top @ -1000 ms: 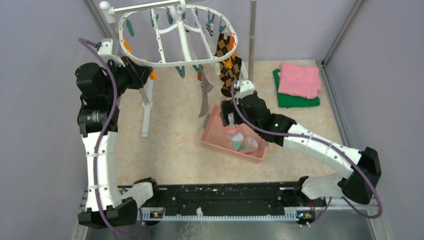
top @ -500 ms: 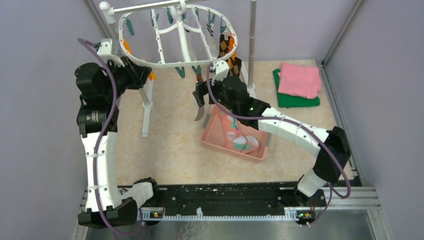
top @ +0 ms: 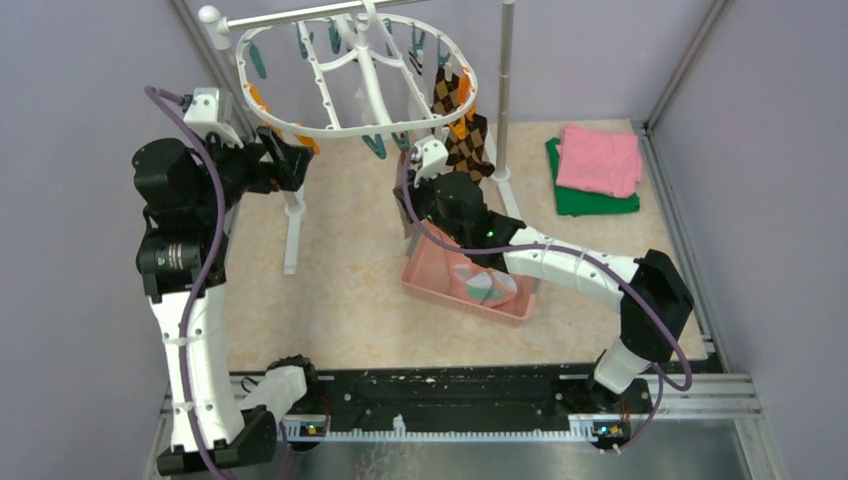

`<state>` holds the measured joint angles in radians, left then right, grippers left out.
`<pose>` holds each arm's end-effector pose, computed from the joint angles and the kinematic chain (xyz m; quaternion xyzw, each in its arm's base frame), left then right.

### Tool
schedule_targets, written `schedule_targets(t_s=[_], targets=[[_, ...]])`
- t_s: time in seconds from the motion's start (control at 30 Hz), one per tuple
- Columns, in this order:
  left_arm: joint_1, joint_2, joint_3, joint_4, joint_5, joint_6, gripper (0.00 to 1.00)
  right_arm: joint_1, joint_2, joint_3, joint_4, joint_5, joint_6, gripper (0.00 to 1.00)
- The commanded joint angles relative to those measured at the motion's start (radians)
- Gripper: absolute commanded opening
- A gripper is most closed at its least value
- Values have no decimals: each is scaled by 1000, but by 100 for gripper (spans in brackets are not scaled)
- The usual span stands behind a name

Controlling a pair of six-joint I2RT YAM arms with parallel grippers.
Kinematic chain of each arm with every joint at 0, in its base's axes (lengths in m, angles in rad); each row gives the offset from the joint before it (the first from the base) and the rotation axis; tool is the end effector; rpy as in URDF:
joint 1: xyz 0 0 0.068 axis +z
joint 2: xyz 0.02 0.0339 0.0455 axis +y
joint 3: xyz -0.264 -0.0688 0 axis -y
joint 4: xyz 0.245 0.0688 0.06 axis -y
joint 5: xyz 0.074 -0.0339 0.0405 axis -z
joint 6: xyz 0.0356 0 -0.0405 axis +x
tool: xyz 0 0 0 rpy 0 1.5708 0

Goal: Remove the socks clipped to the hanger

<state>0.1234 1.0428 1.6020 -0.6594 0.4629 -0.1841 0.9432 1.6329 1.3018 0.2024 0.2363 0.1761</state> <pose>0.1688 0.0049 0.5118 0.0415 0.7369 -0.1899 0.6475 0.2389 0.3151 0.3401 -0.2070 0.7208 0.2730 0.6026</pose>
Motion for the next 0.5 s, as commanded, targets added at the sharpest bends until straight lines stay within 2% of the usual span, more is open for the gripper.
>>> schedule_targets(t_s=[0.0,0.2,0.33,0.47], targets=[[-2,-57,34,-122,39,80,99,38,-53,20,85,8,-10,0],[-2,-67,13,-243,199,112,99,82,21,113,57,-3,-12,0],[-1,-96,-32,-228,253,121,99,114,65,174,54,-11,-16,0],[-1,-102,-94,-197,275,119,95,131,97,231,38,-73,-4,0]])
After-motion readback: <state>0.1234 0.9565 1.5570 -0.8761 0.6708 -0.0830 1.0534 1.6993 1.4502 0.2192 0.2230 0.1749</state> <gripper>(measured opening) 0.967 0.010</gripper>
